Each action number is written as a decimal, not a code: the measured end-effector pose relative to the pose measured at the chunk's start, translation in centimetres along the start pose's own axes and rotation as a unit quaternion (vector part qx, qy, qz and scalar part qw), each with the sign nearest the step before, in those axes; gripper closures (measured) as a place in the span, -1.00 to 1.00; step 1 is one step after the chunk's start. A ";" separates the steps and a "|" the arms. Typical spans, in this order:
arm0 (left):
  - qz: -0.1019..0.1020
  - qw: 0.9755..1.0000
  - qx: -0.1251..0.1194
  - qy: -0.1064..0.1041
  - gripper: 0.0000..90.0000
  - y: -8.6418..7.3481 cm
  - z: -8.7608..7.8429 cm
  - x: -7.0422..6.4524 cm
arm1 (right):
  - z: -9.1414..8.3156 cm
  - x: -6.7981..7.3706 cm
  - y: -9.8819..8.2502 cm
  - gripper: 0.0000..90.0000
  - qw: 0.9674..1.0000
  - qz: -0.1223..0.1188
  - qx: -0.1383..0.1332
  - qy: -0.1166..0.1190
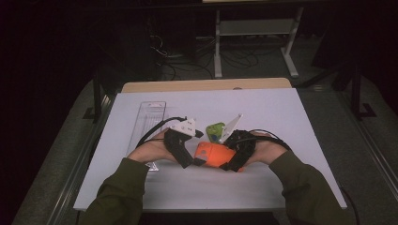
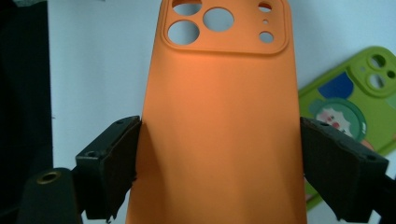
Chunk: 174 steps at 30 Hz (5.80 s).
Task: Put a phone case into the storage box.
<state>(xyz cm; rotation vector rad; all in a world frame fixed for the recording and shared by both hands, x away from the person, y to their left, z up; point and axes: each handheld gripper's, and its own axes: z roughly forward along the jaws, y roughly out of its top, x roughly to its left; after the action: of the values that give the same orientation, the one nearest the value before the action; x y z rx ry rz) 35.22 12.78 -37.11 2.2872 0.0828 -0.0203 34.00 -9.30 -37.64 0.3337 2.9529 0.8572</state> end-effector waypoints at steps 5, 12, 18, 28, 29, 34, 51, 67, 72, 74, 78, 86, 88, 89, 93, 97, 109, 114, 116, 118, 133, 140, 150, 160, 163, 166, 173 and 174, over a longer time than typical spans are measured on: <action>0.011 1.000 0.013 -0.009 -1.00 0.1 0.7 -0.3 | 0.3 0.4 0.4 -0.67 1.000 -0.015 -0.004 0.012; 0.017 0.999 0.031 -0.021 -1.00 0.1 1.7 -0.7 | 0.3 0.8 0.9 -0.67 0.999 -0.031 -0.005 0.021; 0.023 0.998 0.047 -0.032 -1.00 0.1 2.3 -1.1 | 0.1 1.2 1.3 -0.67 0.999 -0.043 -0.013 0.028; 0.033 0.997 0.063 -0.043 -0.74 0.0 2.7 -1.3 | 0.0 1.5 1.7 -0.67 0.997 -0.055 -0.023 0.040; 0.032 0.997 0.063 -0.044 -0.74 0.0 2.7 -1.3 | 0.0 1.5 1.7 -0.67 0.997 -0.056 -0.024 0.041; 0.036 0.996 0.064 -0.050 -0.72 0.0 2.7 -1.3 | 0.0 1.5 1.7 -0.67 0.997 -0.057 -0.024 0.041; 0.023 0.996 0.067 -0.047 -0.67 0.0 2.6 -0.9 | -0.1 1.4 1.0 -0.83 0.998 -0.045 -0.028 0.045; -0.086 0.992 0.077 0.041 -0.67 -0.1 2.3 0.1 | -2.6 -0.8 -1.8 -0.94 0.993 0.064 -0.098 -0.031; -0.109 0.986 0.091 0.085 -0.67 -0.2 2.2 0.3 | -2.9 -1.0 -2.5 -0.94 0.984 0.120 -0.122 -0.052; -0.115 0.984 0.092 0.098 -0.67 -0.3 2.1 0.5 | -2.9 -1.1 -2.9 -0.93 0.978 0.149 -0.137 -0.051; -0.133 0.980 0.092 0.116 -0.67 -0.4 1.9 0.7 | -2.7 -1.0 -3.4 -0.93 0.970 0.184 -0.141 -0.074; -0.152 0.974 0.095 0.141 -0.67 -0.6 1.5 1.1 | -1.7 -0.2 -4.6 -0.96 0.957 0.225 -0.146 -0.107; -0.175 0.970 0.081 0.148 -0.67 -0.6 1.6 1.0 | -1.5 0.1 -5.0 -0.96 0.954 0.233 -0.150 -0.116; -0.166 0.971 0.093 0.147 -0.67 -0.7 1.5 1.1 | -1.4 0.3 -5.1 -0.98 0.952 0.235 -0.151 -0.125; -0.176 0.968 0.091 0.152 -0.67 -0.8 1.5 1.2 | -0.7 0.7 -5.5 -1.00 0.945 0.248 -0.159 -0.140; -0.179 0.968 0.086 0.152 -0.67 -0.8 1.4 1.3 | 0.1 0.7 -5.5 -1.00 0.941 0.244 -0.153 -0.178; -0.171 0.971 0.086 0.146 -0.67 -0.7 1.4 1.4 | 1.2 1.0 -5.1 -1.00 0.944 0.187 -0.132 -0.235; -0.169 0.971 0.085 0.147 -0.67 -0.8 1.4 1.4 | 1.5 1.4 -5.0 -1.00 0.944 0.158 -0.128 -0.262; -0.169 0.971 0.084 0.147 -0.67 -0.7 1.4 1.4 | 1.5 1.6 -4.9 -1.00 0.943 0.148 -0.129 -0.268; -0.168 0.971 0.083 0.147 -0.67 -0.8 1.4 1.4 | 1.5 1.8 -4.8 -1.00 0.942 0.137 -0.130 -0.278; -0.182 0.970 0.065 0.148 -0.67 -0.7 1.5 1.3 | 1.8 3.2 -4.0 -1.00 0.928 0.032 -0.130 -0.348; -0.174 0.972 0.071 0.144 -0.67 -0.8 1.5 1.3 | 2.0 3.6 -3.8 -1.00 0.920 -0.019 -0.121 -0.372; -0.182 0.970 0.067 0.144 -0.66 -0.7 1.6 1.2 | 3.1 4.6 -3.5 -1.00 0.906 -0.081 -0.097 -0.404; -0.176 0.971 0.074 0.142 -0.66 -0.7 1.7 1.1 | 3.7 5.1 -3.3 -1.00 0.887 -0.149 -0.077 -0.430; -0.167 0.972 0.087 0.140 -0.66 -0.7 1.6 1.2 | 4.0 5.4 -3.3 -1.00 0.879 -0.174 -0.069 -0.440; -0.167 0.972 0.088 0.139 -0.66 -0.7 1.6 1.2 | 4.2 5.7 -3.1 -1.00 0.869 -0.195 -0.063 -0.451; -0.162 0.973 0.086 0.139 -0.66 -0.6 1.5 1.2 | 4.8 6.2 -3.1 -1.00 0.855 -0.225 -0.056 -0.463; -0.163 0.973 0.085 0.140 -0.66 -0.6 1.5 1.2 | 4.8 6.2 -3.0 -1.00 0.853 -0.232 -0.056 -0.465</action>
<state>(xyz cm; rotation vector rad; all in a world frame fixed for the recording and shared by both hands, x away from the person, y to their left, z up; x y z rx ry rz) 36.36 12.06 -38.58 2.4098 0.6235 0.1289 27.87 -7.93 -43.25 -0.0057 1.9347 0.5564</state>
